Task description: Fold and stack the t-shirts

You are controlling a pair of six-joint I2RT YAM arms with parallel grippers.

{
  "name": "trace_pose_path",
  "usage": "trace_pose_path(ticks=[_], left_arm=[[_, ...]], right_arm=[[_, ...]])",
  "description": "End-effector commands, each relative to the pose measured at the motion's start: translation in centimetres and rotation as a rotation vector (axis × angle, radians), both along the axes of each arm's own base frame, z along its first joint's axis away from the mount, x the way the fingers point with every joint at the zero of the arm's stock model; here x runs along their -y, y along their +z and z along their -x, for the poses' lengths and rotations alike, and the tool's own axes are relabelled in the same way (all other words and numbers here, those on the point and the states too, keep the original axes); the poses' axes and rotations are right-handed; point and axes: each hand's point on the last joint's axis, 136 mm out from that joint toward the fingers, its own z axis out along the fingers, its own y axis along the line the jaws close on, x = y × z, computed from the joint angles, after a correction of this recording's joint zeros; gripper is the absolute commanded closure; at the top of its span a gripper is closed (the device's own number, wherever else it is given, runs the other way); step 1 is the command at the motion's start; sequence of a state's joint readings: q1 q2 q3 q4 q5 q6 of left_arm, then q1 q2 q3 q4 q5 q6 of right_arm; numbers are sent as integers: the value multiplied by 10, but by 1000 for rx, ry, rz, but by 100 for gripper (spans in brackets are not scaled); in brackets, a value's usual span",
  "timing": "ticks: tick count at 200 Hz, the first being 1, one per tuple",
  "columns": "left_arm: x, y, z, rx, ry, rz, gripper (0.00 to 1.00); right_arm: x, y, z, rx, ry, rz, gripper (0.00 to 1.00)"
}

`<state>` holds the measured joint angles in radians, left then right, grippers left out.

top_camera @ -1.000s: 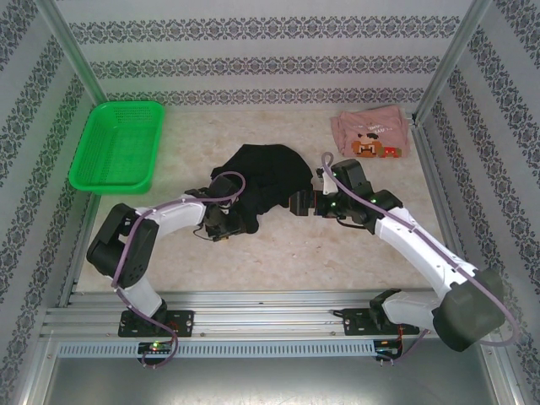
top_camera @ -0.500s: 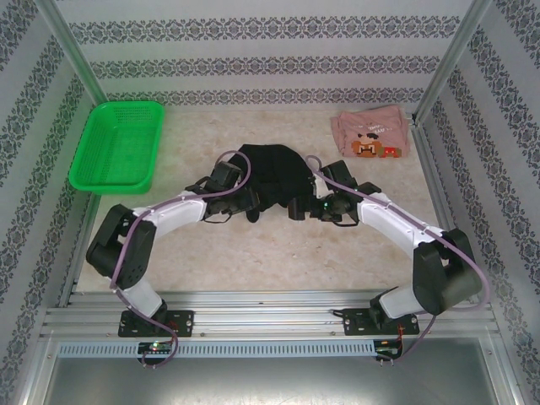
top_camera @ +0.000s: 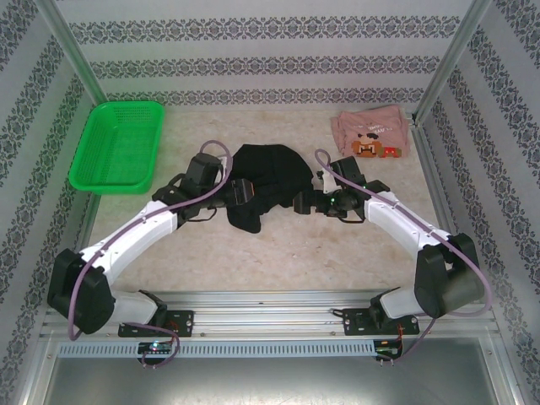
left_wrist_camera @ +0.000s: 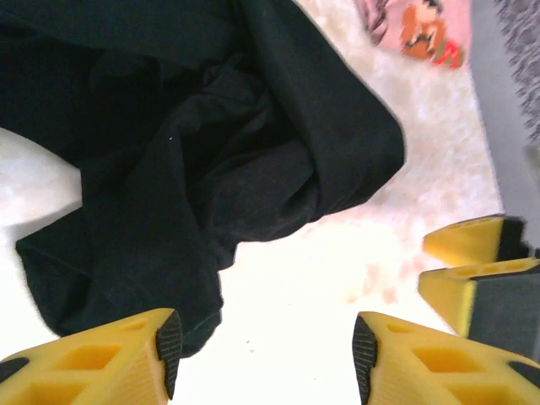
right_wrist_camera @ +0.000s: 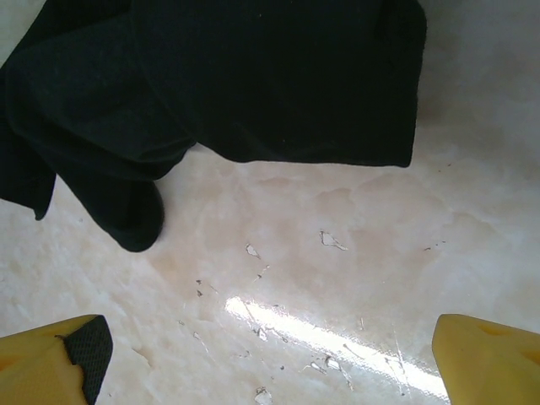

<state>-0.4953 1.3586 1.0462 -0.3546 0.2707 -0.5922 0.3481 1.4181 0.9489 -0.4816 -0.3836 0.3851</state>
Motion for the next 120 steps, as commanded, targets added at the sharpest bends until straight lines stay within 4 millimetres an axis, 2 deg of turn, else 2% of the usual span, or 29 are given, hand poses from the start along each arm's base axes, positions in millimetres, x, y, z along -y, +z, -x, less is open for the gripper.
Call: trace_pose_path(ticks=[1, 38, 78, 120], left_arm=[[-13, -22, 7, -40, -132, -209, 42], [-20, -48, 24, -114, -264, -375, 41], [-13, -75, 46, -100, -369, -503, 40], [-8, -105, 48, -77, -429, -609, 40]], right_arm=[[1, 7, -1, 17, 13, -18, 2], [5, 7, 1, 19, 6, -16, 2], [8, 6, 4, 16, -7, -16, 2], [9, 5, 3, 12, -15, -23, 2]])
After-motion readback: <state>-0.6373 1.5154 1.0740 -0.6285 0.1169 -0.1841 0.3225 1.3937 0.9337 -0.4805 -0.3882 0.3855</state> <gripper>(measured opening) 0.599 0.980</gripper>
